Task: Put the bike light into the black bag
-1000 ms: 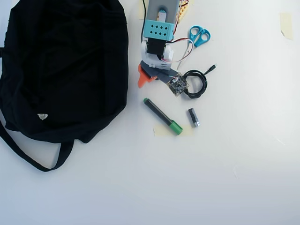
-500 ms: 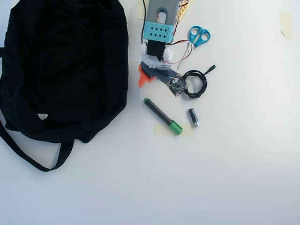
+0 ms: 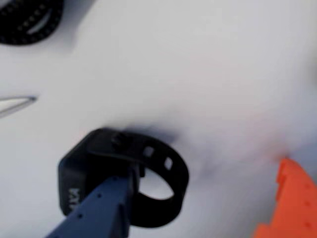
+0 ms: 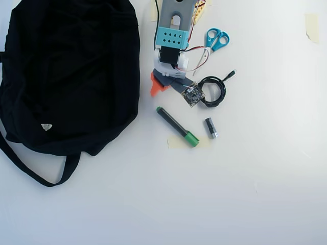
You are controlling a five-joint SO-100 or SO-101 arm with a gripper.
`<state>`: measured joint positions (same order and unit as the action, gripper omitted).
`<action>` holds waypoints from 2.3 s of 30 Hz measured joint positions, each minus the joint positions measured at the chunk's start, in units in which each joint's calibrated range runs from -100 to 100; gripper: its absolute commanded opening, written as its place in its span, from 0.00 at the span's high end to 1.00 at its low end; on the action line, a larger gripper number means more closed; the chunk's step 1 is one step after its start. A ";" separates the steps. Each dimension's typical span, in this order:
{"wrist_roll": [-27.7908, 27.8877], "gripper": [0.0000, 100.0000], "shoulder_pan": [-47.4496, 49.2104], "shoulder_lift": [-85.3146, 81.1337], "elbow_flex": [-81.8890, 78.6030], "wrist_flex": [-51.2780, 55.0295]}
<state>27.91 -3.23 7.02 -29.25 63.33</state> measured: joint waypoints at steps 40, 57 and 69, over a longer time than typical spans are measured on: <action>0.00 0.84 -0.07 -0.25 0.31 -1.20; 0.00 0.98 -0.07 -0.08 0.16 -2.23; -0.10 0.98 0.29 -0.08 0.16 -2.23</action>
<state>27.81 -2.94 6.93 -29.09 61.10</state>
